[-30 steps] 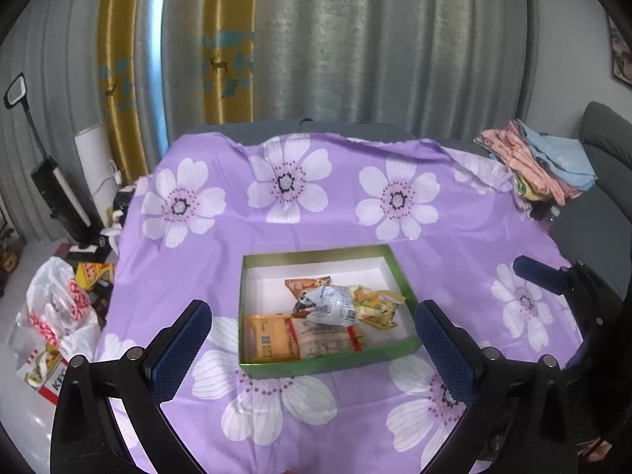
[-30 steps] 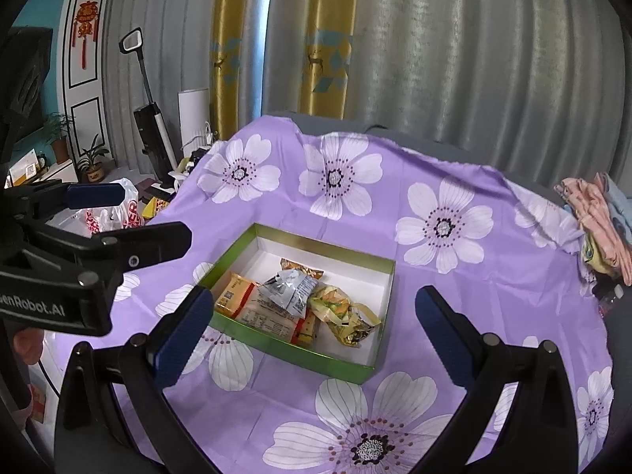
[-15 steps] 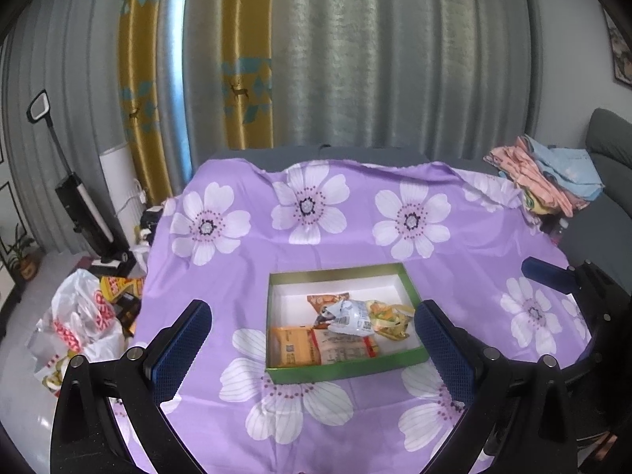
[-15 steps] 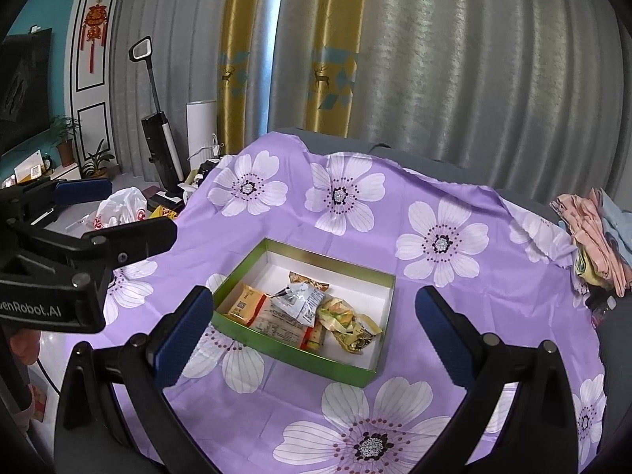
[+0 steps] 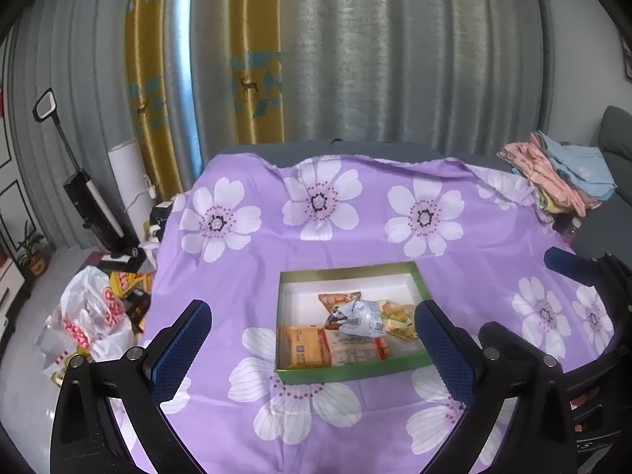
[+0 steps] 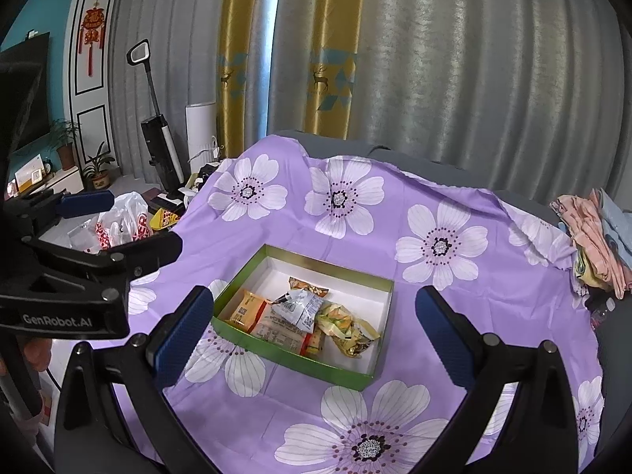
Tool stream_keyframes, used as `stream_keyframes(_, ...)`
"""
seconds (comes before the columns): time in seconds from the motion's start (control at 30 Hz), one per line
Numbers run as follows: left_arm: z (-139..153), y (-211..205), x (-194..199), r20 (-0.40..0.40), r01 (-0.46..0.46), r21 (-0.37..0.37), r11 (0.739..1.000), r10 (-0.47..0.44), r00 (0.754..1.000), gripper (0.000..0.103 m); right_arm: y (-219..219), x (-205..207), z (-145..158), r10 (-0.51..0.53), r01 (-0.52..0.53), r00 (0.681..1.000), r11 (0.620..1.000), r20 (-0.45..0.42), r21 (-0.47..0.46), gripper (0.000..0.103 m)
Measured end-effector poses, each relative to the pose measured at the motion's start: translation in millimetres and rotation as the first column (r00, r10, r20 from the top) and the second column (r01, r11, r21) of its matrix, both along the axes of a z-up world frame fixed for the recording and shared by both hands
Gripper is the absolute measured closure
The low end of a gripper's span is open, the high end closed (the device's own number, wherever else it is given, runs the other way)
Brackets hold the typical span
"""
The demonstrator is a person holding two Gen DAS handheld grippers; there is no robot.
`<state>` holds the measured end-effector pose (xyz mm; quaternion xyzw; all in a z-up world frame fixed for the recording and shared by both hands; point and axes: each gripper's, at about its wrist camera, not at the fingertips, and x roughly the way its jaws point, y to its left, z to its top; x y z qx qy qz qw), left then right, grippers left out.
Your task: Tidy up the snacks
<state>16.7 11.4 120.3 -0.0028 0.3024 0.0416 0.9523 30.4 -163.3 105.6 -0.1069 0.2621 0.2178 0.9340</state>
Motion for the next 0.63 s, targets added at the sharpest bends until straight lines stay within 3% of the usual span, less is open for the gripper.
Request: stream_keyframes(0.63, -4.9, 6.6, 6.9, -0.009, -0.010, -0.011, 1.000, 0.010, 1.000, 0.001, 3.9, 4.1, 1.9, -0.005, 0.005, 1.000, 1.000, -0.005, -0.003, 0.000)
